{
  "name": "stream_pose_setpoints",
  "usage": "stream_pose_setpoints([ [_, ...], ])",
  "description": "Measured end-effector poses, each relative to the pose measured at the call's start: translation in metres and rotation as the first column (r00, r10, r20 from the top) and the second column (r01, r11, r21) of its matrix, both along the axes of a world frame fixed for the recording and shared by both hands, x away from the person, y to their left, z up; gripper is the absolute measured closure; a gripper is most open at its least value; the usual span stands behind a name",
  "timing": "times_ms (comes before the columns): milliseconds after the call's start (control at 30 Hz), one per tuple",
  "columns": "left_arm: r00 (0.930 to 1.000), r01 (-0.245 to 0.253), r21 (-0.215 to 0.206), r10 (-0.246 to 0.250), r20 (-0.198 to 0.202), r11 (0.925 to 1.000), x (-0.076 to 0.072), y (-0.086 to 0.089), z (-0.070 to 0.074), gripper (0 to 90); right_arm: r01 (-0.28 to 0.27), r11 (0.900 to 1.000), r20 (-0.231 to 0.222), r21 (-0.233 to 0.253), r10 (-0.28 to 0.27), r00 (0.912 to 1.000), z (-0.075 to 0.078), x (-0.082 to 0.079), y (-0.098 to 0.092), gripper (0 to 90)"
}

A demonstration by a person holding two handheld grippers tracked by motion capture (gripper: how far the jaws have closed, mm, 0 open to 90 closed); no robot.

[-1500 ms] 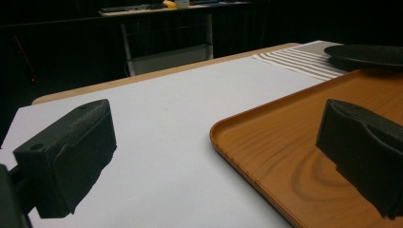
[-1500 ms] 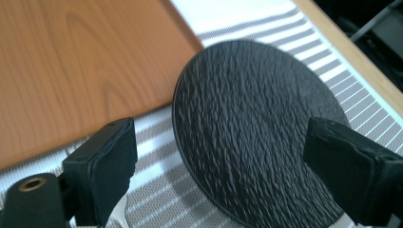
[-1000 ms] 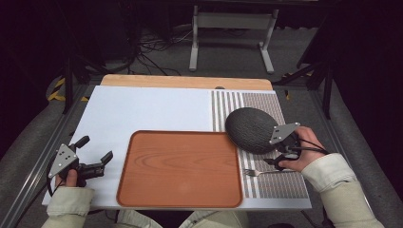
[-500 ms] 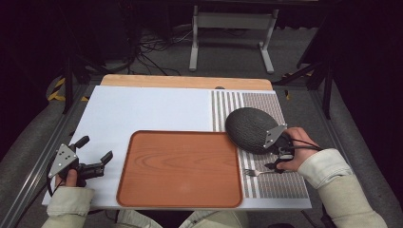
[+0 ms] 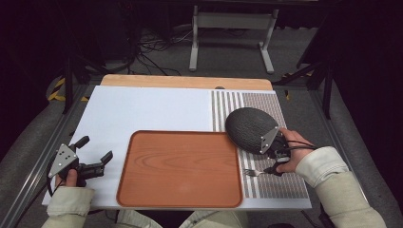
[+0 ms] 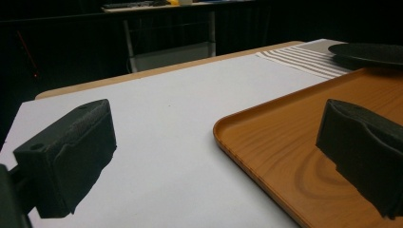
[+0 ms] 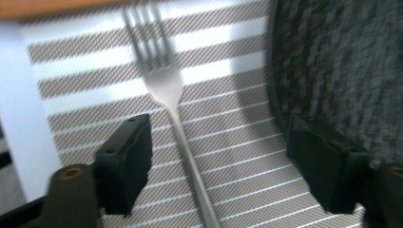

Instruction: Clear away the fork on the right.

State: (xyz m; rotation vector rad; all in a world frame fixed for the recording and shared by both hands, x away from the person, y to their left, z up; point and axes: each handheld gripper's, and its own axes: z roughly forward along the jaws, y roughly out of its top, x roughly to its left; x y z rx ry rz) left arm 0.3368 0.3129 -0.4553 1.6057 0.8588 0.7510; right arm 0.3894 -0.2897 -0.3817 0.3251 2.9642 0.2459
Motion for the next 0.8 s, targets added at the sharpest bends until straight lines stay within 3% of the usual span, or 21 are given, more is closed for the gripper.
stream_pose_setpoints([
  [167,1.0,0.001,-0.001,-0.001,-0.001,1.0,0.0,0.0,0.0,0.1,-0.042,0.999,-0.08,-0.002,0.042,0.9959,-0.01,-0.001,0.001,34.7],
  [333,1.0,0.001,-0.002,-0.001,-0.002,1.0,0.0,0.0,0.0,0.1,-0.064,0.997,-0.105,-0.036,0.06,0.9926,-0.015,-0.001,0.001,40.7],
  [400,1.0,0.001,-0.003,-0.001,-0.003,1.0,0.0,0.0,0.0,0.1,-0.082,0.994,-0.115,-0.079,0.072,0.9907,-0.016,0.0,0.002,45.8],
  [600,1.0,0.001,-0.004,-0.001,-0.004,1.0,0.0,0.0,-0.001,0.1,-0.131,0.981,-0.163,-0.146,0.107,0.9808,-0.024,0.004,0.003,62.8],
  [800,0.9999,0.007,-0.002,-0.007,-0.009,1.0,0.001,-0.001,-0.001,0.1,-0.164,0.968,-0.168,-0.189,0.132,0.9769,-0.027,0.005,0.004,75.7],
])
